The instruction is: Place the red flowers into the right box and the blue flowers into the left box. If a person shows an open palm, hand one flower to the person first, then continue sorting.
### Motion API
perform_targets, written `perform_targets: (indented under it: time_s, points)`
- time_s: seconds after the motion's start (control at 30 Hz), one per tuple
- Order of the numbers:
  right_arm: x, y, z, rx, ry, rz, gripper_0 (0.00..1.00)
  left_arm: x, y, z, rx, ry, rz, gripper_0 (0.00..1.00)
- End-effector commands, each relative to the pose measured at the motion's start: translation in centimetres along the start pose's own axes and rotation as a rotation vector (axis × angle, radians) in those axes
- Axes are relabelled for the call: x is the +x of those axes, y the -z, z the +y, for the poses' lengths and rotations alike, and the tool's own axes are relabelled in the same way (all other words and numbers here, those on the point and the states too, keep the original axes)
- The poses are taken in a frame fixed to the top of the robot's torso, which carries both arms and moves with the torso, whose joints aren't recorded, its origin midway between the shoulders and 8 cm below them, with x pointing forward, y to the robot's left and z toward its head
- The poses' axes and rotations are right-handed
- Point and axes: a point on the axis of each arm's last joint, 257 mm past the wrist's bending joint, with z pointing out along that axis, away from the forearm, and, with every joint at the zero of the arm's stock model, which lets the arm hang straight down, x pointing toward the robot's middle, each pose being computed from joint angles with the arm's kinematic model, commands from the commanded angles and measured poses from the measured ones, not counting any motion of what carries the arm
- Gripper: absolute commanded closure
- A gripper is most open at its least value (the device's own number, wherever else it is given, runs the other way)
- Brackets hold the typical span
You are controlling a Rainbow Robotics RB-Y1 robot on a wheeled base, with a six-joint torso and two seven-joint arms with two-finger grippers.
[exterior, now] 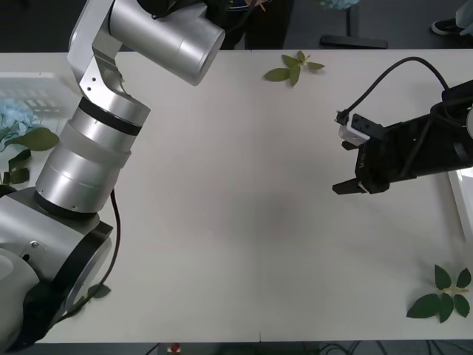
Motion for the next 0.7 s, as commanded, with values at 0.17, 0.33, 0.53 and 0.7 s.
perform_targets:
  time_s: [0.17,0.33,0.53,0.7]
  points:
    - [-1.21,0.73,-0.69,0.022,0.033,-0.02,0.0,-2.56,0.07,-1.8,0.039,-0.009,-0.042,1.0]
    - [-1.21,0.73,-0.69,0.022,0.033,-0.02,0.0,-2.75,0.08,-1.76,0.044,-0.01,-0.046,0.49]
    - [-1.21,0.73,-0.69,0.022,0.033,-0.02,0.0,-2.75,0.08,-1.76,0.044,-0.01,-0.046,0.0]
    - [-1.21,0.73,-0.69,0.022,0.033,-0.02,0.0,-2.75,0.08,-1.76,0.044,-0.01,-0.046,0.0]
